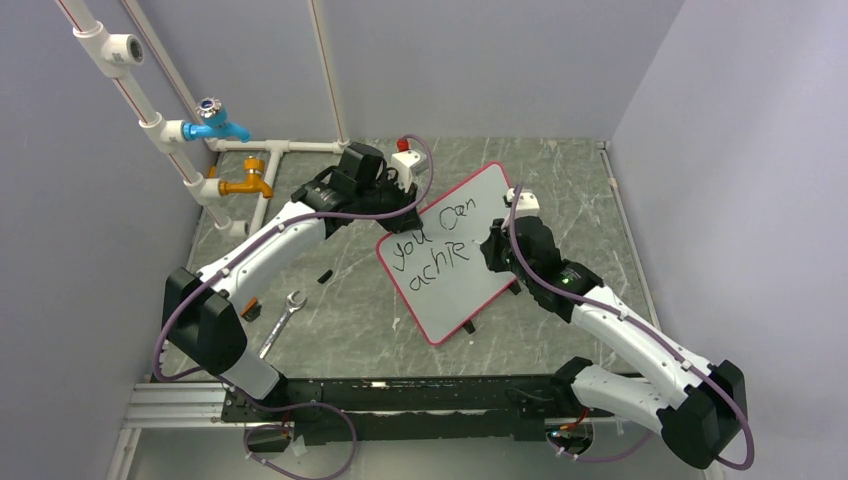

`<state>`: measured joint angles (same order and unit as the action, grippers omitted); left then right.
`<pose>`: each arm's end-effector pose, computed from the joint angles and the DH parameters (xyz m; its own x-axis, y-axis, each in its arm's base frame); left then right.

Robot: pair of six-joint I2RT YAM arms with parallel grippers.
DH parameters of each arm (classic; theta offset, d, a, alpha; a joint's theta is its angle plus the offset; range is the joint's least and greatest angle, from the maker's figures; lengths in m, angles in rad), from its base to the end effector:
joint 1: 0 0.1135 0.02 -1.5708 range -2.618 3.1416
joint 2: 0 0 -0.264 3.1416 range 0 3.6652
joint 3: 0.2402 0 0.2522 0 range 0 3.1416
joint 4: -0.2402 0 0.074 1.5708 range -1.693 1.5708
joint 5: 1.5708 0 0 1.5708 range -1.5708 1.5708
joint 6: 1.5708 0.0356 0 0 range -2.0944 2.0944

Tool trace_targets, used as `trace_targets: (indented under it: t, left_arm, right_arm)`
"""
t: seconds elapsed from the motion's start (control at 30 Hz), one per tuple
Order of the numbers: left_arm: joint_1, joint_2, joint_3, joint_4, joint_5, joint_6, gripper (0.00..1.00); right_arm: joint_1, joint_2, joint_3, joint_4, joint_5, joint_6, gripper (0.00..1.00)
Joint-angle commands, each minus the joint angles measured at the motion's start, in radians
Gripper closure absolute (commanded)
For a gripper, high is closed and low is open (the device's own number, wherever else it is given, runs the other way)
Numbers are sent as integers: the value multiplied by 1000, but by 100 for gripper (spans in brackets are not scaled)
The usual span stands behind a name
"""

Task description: Write a sentence on the whiteboard

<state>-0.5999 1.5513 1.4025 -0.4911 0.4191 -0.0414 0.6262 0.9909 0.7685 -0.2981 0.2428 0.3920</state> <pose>0.2819 -0.2104 0.3369 -0.5249 0.3132 -0.7914 0.7641 0.5831 -0.2760 0.1846 0.1230 0.2848 -0.5252 0.0778 -0.8474 -0.2156 0.9512 0.2210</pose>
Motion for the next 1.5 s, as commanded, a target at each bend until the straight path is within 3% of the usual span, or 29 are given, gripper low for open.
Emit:
trace_targets:
  t: [0.0, 1.03, 1.47]
  left_arm:
    - [-3, -14, 23, 39, -45, 70, 100]
    - [-3, -16, 25, 40, -45, 70, 100]
    - [-4, -16, 25, 37, -45, 72, 100]
  right_arm:
    - [-12, 21, 46, 66, -21, -22, 100]
    - [-25, -60, -120, 34, -49, 13, 100]
    - [-25, -44, -79, 27, -30, 2, 100]
